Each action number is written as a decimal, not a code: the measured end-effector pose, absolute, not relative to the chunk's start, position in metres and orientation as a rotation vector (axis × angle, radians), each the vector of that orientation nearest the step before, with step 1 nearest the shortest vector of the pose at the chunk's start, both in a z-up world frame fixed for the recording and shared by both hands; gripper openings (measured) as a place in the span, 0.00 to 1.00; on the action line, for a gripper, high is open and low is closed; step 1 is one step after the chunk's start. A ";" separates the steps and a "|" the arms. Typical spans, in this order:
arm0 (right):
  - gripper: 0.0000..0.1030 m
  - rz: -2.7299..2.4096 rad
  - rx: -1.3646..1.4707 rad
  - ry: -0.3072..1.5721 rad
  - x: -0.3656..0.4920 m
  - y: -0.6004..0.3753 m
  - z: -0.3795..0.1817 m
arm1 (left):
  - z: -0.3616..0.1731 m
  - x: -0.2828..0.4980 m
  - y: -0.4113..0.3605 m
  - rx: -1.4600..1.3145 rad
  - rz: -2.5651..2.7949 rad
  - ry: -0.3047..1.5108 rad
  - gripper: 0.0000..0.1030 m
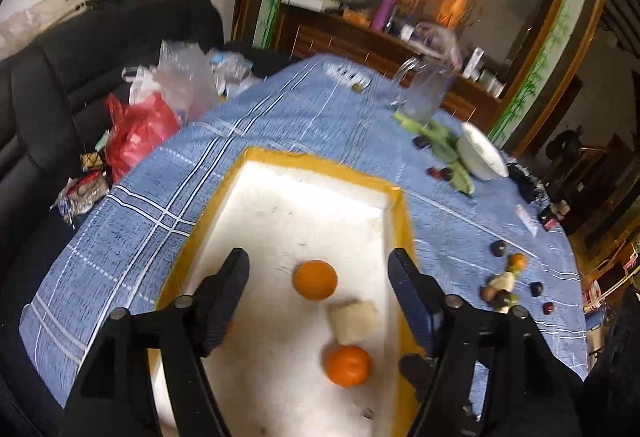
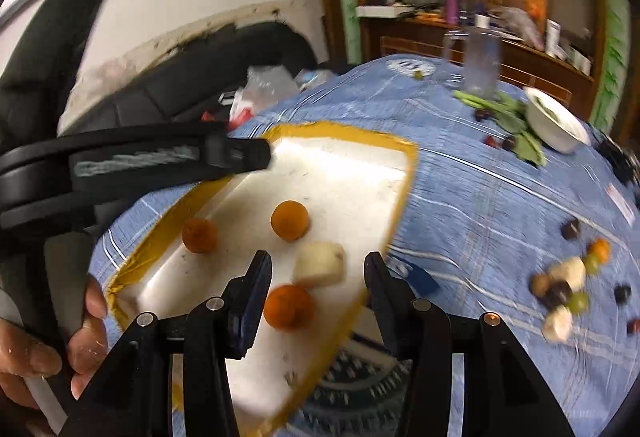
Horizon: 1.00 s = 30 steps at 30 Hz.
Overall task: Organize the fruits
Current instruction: 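Drop the orange into the tray with the left tool while the right tool drops the white chunk there, then grasp a white cylindrical chunk with the left tool while the right tool grasps the red date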
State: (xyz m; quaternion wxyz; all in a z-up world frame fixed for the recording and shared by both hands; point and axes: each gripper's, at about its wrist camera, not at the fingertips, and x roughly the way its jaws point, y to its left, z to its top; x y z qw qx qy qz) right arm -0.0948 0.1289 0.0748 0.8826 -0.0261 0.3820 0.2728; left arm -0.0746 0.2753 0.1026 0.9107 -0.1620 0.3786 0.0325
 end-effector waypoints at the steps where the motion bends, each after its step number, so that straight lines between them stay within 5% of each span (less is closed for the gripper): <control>1: 0.54 0.558 -0.037 0.788 -0.099 0.121 0.077 | 0.106 -0.081 0.267 -0.324 0.059 0.771 0.71; 17: 0.65 0.287 0.143 0.725 -0.172 -0.016 0.089 | 0.111 -0.107 0.124 -0.166 -0.224 0.810 0.73; 30: 0.65 0.242 0.221 0.722 -0.184 -0.047 0.082 | 0.112 -0.123 0.099 -0.121 -0.222 0.816 0.73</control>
